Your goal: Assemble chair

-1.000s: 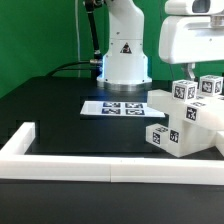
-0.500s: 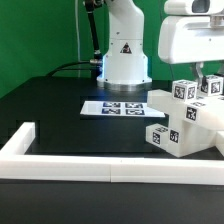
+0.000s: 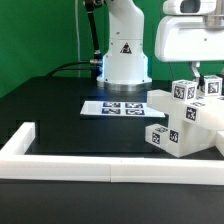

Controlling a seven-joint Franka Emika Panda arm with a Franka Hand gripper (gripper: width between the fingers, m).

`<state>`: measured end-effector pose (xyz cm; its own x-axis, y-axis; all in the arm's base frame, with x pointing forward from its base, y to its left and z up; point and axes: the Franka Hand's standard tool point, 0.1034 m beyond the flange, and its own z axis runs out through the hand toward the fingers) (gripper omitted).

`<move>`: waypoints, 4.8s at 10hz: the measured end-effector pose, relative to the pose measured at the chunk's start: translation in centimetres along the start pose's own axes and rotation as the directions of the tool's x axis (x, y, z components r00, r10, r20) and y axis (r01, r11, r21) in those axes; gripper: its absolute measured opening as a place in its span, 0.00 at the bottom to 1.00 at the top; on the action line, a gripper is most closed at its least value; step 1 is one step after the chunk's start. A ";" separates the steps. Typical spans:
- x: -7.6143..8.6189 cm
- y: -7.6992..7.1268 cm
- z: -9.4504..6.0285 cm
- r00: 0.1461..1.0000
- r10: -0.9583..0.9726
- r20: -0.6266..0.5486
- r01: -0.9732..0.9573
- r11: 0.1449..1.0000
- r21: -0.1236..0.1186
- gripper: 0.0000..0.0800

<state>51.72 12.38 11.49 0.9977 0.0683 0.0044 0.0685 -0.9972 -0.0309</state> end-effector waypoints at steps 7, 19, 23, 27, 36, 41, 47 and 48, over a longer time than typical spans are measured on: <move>0.0 -0.1 0.0 0.860 0.510 0.011 -0.510 0.860 0.023 0.36; 0.0 -0.3 0.0 0.965 0.261 -0.001 -0.261 0.965 0.003 0.81; 0.0 -0.3 0.0 0.999 0.032 -0.001 -0.032 0.999 -0.002 0.81; 0.0 -0.1 0.0 0.976 -0.218 0.000 0.218 0.976 -0.004 0.81; 0.0 0.1 0.0 0.936 -0.352 0.001 0.352 0.936 -0.005 0.36; 0.0 0.0 0.0 0.999 -0.037 0.000 0.037 0.999 -0.003 0.36; 0.0 -0.1 0.0 0.933 0.359 -0.001 -0.359 0.933 -0.001 0.36; 0.0 -0.1 0.0 0.905 0.426 -0.001 -0.426 0.905 -0.001 0.36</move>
Offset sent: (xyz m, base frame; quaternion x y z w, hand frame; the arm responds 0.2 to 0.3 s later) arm -0.0039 -0.0011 -0.0089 0.0168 -0.0080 0.2378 0.9711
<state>51.72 12.47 11.48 0.9317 -0.3632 -0.0084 -0.3633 -0.9312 -0.0286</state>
